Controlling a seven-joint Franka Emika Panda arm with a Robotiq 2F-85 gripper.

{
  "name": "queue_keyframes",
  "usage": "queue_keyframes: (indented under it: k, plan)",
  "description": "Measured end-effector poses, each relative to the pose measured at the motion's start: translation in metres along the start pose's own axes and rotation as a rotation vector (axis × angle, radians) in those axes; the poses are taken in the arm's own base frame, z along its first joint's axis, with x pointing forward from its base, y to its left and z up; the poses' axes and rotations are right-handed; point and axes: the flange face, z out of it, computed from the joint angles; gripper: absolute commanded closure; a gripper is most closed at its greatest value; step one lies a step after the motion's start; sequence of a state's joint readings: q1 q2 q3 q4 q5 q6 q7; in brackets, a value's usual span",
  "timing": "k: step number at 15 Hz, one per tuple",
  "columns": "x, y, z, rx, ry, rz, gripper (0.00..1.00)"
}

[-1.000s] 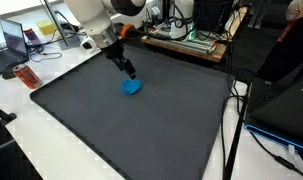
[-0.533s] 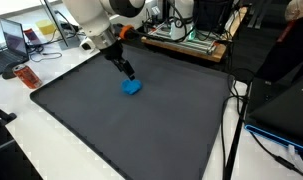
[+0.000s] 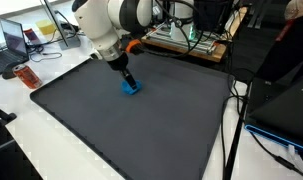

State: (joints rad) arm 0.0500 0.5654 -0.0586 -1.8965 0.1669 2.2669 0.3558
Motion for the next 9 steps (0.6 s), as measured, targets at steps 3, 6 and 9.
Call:
queue_keyframes:
  k: [3,6,9]
  plan:
    - [-0.003,0.003,0.013,-0.005,0.012,0.067,0.00]
    - [-0.007,0.005,0.021,-0.018,0.018,0.112,0.00]
    - [-0.010,0.003,0.024,-0.035,0.027,0.121,0.00]
